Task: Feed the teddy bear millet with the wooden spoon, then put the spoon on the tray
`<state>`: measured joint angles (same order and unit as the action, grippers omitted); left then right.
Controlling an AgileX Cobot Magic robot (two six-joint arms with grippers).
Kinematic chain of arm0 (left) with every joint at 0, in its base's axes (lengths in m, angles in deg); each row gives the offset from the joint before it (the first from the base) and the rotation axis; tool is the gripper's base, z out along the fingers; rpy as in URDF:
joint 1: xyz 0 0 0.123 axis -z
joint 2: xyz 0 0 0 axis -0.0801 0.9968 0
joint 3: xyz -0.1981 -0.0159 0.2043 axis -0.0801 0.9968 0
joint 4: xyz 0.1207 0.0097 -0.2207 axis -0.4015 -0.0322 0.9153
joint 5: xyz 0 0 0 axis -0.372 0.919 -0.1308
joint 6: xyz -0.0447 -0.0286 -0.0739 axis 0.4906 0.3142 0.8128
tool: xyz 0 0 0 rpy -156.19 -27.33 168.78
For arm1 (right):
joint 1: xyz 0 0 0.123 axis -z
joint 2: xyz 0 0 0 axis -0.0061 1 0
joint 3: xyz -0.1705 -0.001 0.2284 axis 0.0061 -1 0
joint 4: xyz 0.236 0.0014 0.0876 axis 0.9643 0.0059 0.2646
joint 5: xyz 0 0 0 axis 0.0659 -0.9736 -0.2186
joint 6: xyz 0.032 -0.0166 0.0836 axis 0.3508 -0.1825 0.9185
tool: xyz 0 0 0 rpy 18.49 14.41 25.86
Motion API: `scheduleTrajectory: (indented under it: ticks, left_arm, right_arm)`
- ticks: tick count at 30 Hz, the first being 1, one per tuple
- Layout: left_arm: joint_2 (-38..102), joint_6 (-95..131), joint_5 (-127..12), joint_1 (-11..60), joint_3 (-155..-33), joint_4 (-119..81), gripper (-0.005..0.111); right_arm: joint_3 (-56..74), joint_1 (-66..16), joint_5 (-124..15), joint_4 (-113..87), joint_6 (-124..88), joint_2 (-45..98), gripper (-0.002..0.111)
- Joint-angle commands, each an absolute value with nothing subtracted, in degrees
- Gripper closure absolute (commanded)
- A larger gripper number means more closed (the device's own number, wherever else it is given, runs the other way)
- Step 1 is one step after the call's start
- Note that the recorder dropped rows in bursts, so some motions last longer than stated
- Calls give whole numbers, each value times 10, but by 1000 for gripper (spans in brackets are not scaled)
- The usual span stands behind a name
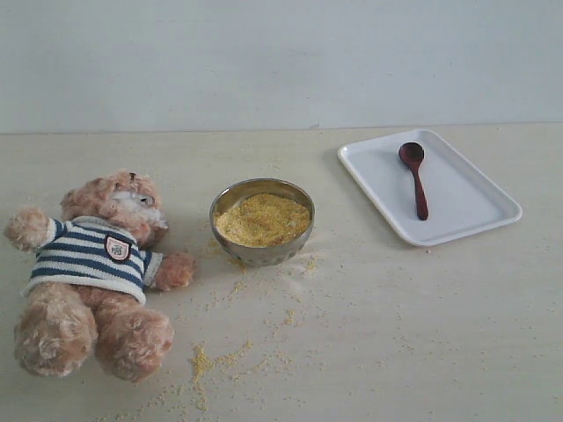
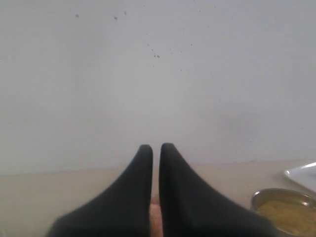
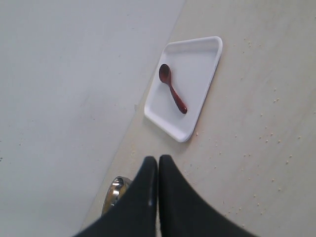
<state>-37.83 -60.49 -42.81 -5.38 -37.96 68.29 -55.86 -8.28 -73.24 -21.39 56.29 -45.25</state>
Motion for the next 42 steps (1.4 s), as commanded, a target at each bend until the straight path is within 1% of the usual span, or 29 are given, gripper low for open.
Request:
scheduleTrajectory:
  ticks: [1,3,5,6,7,8,11,15,19,22,27,28,30,37,42]
  left_arm:
    - [-380,-579,-449,-55,-398,634,102]
    - [-380,-400,-447,-61,-406,462,102]
    - [-380,-92,-420,-63,-410,202,102]
    - [-380,19,-405,-63,-410,113,102]
    - [-380,120,-388,-62,-410,25,102]
    - [-380,174,-374,-62,-408,-31,102]
    - [-380,179,-366,-62,-407,-73,102]
    - [-380,214,-367,-52,-387,-74,102]
    - [-380,268,-375,5,-364,-81,102]
    - [-380,289,-398,51,-358,-156,102]
    - [-380,434,-444,81,-332,-267,102]
    - [-380,435,-446,84,-332,-270,102]
    - [-380,422,-384,94,-332,-265,102]
    - [-380,266,-378,98,-332,-178,102]
    - [-380,250,-387,98,-332,-169,102]
  right_arm:
    - [-558,-81,-730,-214,560,-455,108]
    - [-558,-81,-730,-214,560,-455,108]
    - [-558,-81,-730,-214,560,-455,108]
    - [-558,-81,-730,-214,560,-455,108]
    - [-558,-81,-730,-214,560,-455,108]
    - [-558,-81,-730,-214,560,-455,108]
    - [-558,-81,-730,-214,560,-455,108]
    - [-558,-81,-730,-214,560,-455,108]
    - [-558,-81,-730,-214,560,-455,108]
    - [-558,-81,-730,-214,560,-455,108]
    - [-558,-81,-730,-214,560,-455,108]
    - [-558,-81,-730,-214,560,-455,108]
    - [-558,-81,-730,-214,560,-455,108]
    - [-558,-81,-730,-214,560,-455,108]
    - [-558,-81,-730,-214,560,-455,108]
